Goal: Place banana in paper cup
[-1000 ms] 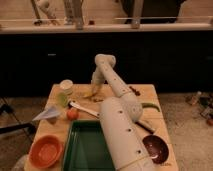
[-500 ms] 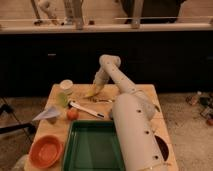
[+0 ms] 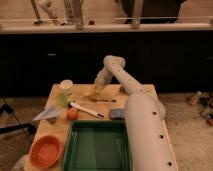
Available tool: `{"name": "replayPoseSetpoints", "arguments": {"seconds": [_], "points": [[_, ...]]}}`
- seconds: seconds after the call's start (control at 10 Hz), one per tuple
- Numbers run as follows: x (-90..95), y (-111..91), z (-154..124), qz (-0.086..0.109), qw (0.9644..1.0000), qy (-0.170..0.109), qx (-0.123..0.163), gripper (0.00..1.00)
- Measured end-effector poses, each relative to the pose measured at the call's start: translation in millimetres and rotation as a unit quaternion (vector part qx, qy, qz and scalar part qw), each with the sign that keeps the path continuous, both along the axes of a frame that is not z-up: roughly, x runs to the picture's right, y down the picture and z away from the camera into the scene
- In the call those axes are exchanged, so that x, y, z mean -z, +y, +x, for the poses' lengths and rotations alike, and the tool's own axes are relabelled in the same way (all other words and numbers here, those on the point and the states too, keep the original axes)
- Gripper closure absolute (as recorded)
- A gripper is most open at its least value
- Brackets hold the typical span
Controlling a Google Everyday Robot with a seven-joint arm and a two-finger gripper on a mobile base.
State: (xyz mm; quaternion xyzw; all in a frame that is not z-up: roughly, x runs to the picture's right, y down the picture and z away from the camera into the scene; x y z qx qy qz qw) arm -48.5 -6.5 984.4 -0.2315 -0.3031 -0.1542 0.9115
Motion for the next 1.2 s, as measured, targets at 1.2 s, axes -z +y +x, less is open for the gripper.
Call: {"name": "replayPoseSetpoints", "arguments": {"seconds": [1.2], "points": [[58.2,-25,-25,0.149,0.9861,-0.056,-0.050,1.00]]}}
